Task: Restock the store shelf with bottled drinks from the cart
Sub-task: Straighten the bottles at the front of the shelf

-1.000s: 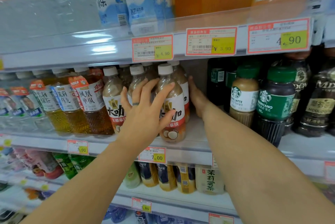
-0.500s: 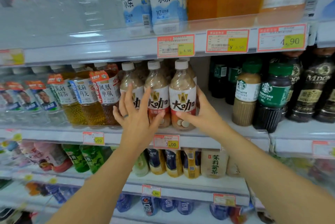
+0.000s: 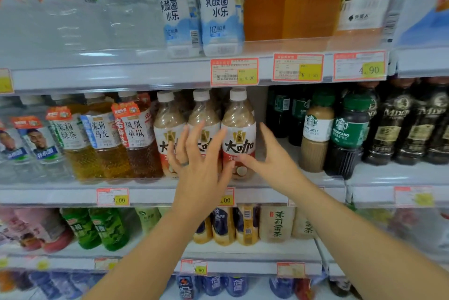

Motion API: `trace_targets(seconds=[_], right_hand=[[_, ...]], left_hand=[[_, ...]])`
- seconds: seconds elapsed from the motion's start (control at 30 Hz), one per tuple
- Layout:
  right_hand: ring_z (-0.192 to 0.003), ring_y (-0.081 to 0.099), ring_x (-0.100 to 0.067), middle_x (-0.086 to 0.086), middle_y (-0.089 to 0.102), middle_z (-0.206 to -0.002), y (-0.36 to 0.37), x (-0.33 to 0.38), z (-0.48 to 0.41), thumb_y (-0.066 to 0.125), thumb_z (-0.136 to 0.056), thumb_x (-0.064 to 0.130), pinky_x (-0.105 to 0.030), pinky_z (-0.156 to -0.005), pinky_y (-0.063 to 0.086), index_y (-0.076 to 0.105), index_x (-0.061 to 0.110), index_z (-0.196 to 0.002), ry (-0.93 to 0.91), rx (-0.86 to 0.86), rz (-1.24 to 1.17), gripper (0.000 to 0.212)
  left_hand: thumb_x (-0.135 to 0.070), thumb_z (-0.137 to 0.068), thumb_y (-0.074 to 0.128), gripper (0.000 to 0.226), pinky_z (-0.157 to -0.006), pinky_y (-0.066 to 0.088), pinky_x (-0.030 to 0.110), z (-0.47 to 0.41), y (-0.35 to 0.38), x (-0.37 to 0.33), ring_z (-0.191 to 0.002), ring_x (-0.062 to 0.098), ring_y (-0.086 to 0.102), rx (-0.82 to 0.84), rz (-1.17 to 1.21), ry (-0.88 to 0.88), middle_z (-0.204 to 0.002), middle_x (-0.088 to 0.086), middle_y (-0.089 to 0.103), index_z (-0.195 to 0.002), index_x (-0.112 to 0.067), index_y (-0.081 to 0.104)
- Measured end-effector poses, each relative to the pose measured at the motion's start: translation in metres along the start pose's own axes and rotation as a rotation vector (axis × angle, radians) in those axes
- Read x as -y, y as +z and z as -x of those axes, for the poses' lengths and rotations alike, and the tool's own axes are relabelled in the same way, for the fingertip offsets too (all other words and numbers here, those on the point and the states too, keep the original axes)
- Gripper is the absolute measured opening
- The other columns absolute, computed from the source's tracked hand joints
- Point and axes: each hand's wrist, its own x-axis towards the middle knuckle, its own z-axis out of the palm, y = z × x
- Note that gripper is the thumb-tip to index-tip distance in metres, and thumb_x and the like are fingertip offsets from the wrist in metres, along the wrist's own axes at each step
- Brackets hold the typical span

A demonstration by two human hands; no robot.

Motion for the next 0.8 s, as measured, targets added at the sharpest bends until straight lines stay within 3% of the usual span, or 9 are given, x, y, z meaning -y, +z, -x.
trace_targets(seconds=[0.1,0.2,0.3,0.4,0.5,0.53,0.6,0.7,0.8], right_hand=[[-0.111,0.050,0.006,0.018,0.055,-0.120,-0.036,-0.006,0.035,0.062,-0.086,0.029,-0.012,-0.095,0.039,0.049,0.031,-0.125,-0.159,-0.463,0.058,0.040],[-0.097,0.052,-0.006,0.001,0.056,-0.107,-0.086,-0.023,0.061,0.061,-0.086,0.019,-0.024,-0.090,0.045,0.052,0.019,-0.111,-0.152,-0.848,0.136,0.026],[-0.110,0.047,-0.013,0.000,0.047,-0.123,-0.119,-0.041,0.058,0.065,-0.085,0.015,-0.031,-0.095,0.043,0.042,0.014,-0.129,0.131,-0.719,0.088,0.050],[-0.115,0.048,-0.016,0.000,0.046,-0.131,-0.133,-0.053,0.047,0.069,-0.082,0.014,-0.032,-0.095,0.041,0.038,0.016,-0.136,0.235,-0.495,-0.012,0.062],[-0.099,0.056,-0.012,0.005,0.050,-0.120,-0.143,-0.060,0.037,0.071,-0.079,0.014,-0.022,-0.081,0.046,0.042,0.016,-0.130,0.215,-0.470,-0.019,0.059],[-0.092,0.057,-0.005,0.010,0.053,-0.112,-0.146,-0.062,0.035,0.072,-0.079,0.015,-0.015,-0.074,0.047,0.045,0.018,-0.125,0.207,-0.477,-0.014,0.054],[-0.086,0.054,0.006,0.021,0.052,-0.100,-0.146,-0.064,0.033,0.073,-0.078,0.017,-0.008,-0.065,0.045,0.045,0.026,-0.114,0.197,-0.449,0.030,0.046],[-0.093,0.056,0.000,0.016,0.057,-0.102,-0.142,-0.066,0.031,0.071,-0.080,0.020,-0.016,-0.078,0.044,0.048,0.025,-0.118,0.208,-0.380,0.086,0.044],[-0.100,0.058,-0.010,0.010,0.061,-0.107,-0.136,-0.063,0.028,0.070,-0.080,0.020,-0.024,-0.084,0.044,0.048,0.018,-0.123,0.204,-0.337,0.103,0.048]], left_hand=[[-0.028,-0.089,0.050,0.043,-0.105,0.032,0.036,-0.002,0.002,-0.030,-0.121,0.018,0.040,0.045,0.262,0.223,-0.133,0.003,0.039,-0.131,-0.024,0.040],[-0.023,-0.092,0.049,0.044,-0.092,0.045,0.028,-0.016,0.018,-0.069,-0.112,0.007,0.047,0.284,0.526,0.180,-0.129,-0.007,0.044,-0.135,-0.026,0.039],[-0.023,-0.091,0.056,0.062,-0.106,0.029,0.024,-0.035,0.046,-0.105,-0.131,0.008,0.033,0.419,0.779,-0.108,-0.143,-0.006,0.035,-0.144,-0.029,0.025],[-0.023,-0.088,0.061,0.077,-0.102,0.027,0.021,-0.059,0.071,-0.129,-0.134,0.008,0.030,0.504,0.943,-0.319,-0.148,-0.005,0.029,-0.148,-0.027,0.012],[-0.015,-0.087,0.063,0.075,-0.082,0.034,-0.001,-0.071,0.091,-0.139,-0.115,-0.001,0.041,0.527,1.074,-0.350,-0.128,-0.013,0.044,-0.146,-0.025,0.018],[-0.012,-0.086,0.063,0.073,-0.074,0.034,-0.005,-0.072,0.096,-0.140,-0.111,-0.003,0.042,0.518,1.093,-0.352,-0.122,-0.015,0.045,-0.145,-0.024,0.020],[-0.011,-0.086,0.064,0.070,-0.074,0.034,-0.003,-0.073,0.103,-0.141,-0.108,-0.004,0.045,0.501,1.078,-0.348,-0.120,-0.015,0.047,-0.143,-0.023,0.025],[-0.011,-0.083,0.066,0.059,-0.078,0.038,0.002,-0.074,0.105,-0.141,-0.096,-0.015,0.051,0.480,1.086,-0.370,-0.114,-0.016,0.053,-0.131,-0.029,0.037],[-0.011,-0.080,0.068,0.056,-0.084,0.042,0.011,-0.069,0.104,-0.137,-0.102,-0.004,0.053,0.418,1.058,-0.417,-0.118,-0.005,0.055,-0.116,-0.039,0.036]])
